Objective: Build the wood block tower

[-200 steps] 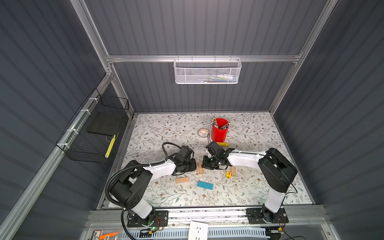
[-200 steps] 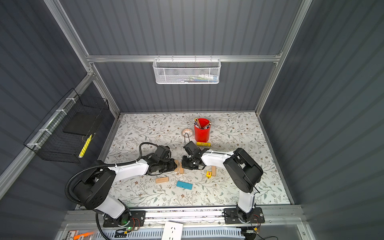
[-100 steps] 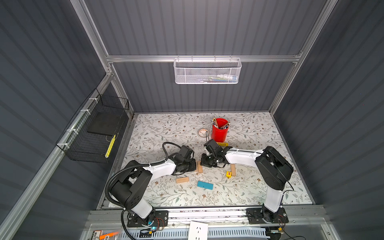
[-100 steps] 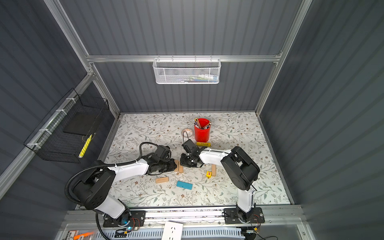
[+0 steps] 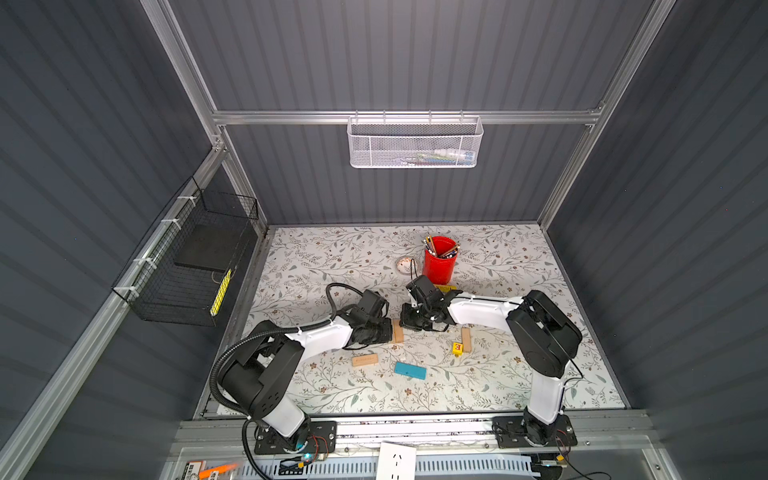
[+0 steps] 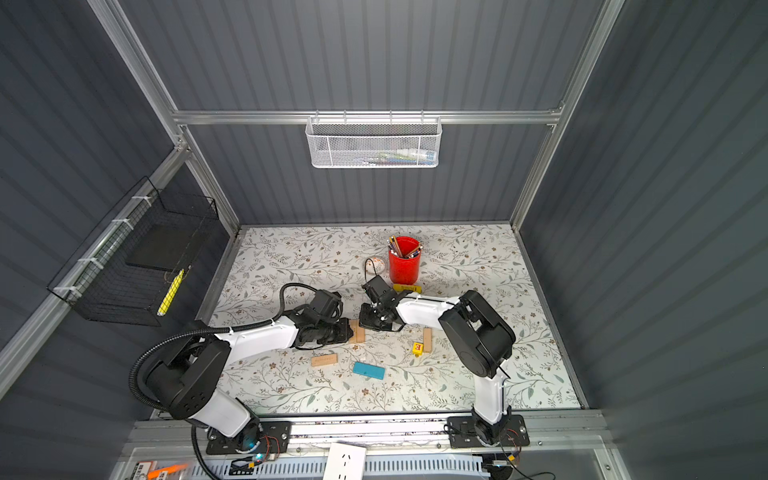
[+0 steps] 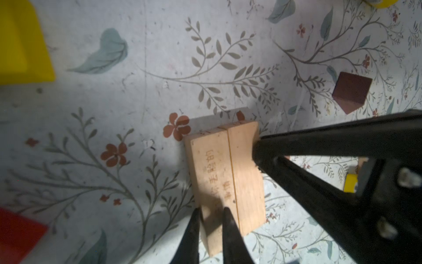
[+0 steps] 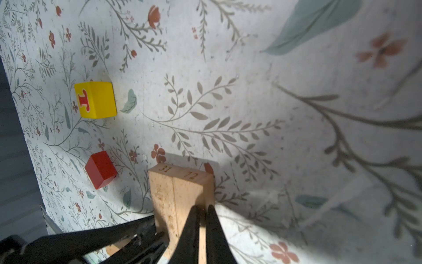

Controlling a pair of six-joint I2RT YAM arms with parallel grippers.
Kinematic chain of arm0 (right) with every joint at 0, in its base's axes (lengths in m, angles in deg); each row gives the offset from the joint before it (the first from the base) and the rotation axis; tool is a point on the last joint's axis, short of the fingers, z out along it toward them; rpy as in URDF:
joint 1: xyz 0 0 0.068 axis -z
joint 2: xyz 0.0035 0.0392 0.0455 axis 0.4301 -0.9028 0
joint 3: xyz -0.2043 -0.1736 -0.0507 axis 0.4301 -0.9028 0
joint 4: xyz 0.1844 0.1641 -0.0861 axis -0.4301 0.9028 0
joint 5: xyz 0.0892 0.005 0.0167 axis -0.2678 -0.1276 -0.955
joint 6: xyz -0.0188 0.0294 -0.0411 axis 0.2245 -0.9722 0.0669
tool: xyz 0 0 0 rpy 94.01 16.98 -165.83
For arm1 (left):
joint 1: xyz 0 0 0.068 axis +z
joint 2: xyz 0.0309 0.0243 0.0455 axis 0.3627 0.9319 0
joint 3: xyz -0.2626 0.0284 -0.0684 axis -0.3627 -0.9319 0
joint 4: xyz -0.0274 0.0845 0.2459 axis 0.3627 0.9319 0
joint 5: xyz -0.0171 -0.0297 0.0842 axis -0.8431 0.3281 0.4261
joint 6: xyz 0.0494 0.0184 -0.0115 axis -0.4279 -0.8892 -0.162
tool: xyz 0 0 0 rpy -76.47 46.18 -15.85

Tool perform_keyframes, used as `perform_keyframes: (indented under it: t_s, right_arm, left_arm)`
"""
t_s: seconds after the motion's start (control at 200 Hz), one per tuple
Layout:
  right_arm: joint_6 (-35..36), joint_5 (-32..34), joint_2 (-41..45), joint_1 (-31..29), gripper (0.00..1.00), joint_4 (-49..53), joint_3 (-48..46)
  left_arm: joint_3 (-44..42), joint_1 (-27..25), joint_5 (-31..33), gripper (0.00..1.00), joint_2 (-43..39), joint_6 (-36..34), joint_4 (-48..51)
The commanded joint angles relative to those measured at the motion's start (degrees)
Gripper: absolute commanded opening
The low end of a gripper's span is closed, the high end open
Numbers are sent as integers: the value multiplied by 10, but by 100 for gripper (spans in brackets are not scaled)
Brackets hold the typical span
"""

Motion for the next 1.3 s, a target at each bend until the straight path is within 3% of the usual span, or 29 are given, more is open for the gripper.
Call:
perform_keyframes:
  t_s: [0.0,0.265,0.45,0.886,1.106,1.296]
  right_arm:
    - [2,17,-13,3,11,20,-2]
    - [-7,-2,19,-6,11,15,-25]
    - [-6,24,63,-5,14,27,-39]
    - [9,1,74,-6,21,34,-46]
    - [18,15,101,-23,23,55,-77]
    - [5,3,109,-34,21,44,-106]
  left_arm:
    - [-6,-4,-3,18,32,-19,75]
    - [15,-3,15,19,42,-22,59]
    - [20,-3,10,20,41,-18,18]
    - [32,-3,32,24,10,-34,79]
    - [15,-3,-3,31,-41,-18,49]
    - [7,-3,-7,32,-35,-1,23]
